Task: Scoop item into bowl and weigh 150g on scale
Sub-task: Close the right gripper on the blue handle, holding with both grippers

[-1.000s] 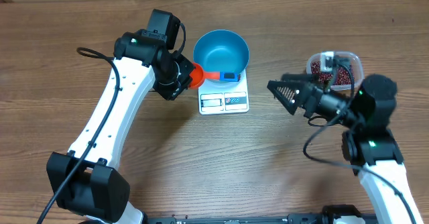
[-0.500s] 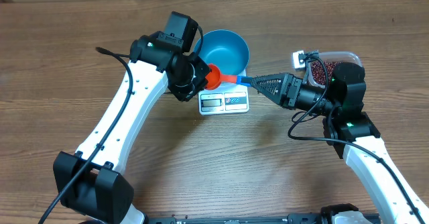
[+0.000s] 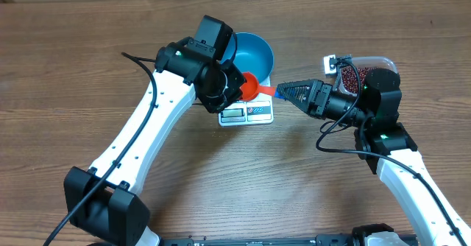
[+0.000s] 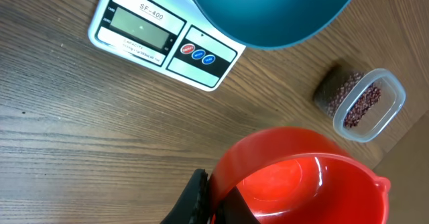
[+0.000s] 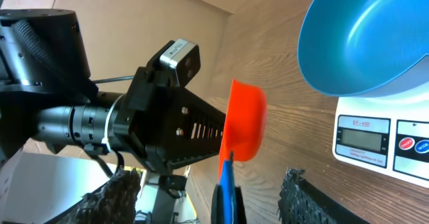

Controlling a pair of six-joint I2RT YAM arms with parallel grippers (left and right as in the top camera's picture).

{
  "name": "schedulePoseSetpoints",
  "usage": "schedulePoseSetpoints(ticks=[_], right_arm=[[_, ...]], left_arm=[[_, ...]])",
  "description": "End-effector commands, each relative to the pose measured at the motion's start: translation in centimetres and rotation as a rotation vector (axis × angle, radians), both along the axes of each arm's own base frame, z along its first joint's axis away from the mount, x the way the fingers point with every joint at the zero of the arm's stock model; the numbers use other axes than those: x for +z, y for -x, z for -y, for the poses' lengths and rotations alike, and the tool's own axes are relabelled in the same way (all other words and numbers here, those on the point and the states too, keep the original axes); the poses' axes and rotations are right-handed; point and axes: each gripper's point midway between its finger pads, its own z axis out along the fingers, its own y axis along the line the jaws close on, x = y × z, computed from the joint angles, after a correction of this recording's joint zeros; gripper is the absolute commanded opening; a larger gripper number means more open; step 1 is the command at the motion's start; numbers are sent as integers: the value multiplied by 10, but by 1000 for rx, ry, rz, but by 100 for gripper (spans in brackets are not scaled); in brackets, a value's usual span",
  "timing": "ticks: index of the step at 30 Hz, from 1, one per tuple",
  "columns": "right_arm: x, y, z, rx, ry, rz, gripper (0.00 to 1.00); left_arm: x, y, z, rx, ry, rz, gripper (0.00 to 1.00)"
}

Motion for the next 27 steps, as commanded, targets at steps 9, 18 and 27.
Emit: schedulePoseSetpoints(ticks=[9, 18, 27], right_arm=[[-7, -4, 3, -36, 26, -42, 53], [-7, -3, 2, -27, 27, -35, 41], [-5, 1, 0, 0, 21, -27, 38]], left_arm=[[16, 1, 19, -64, 29, 70, 4], [15, -1, 18, -60, 11, 86, 4], [17, -5, 20, -46, 21, 97, 4]])
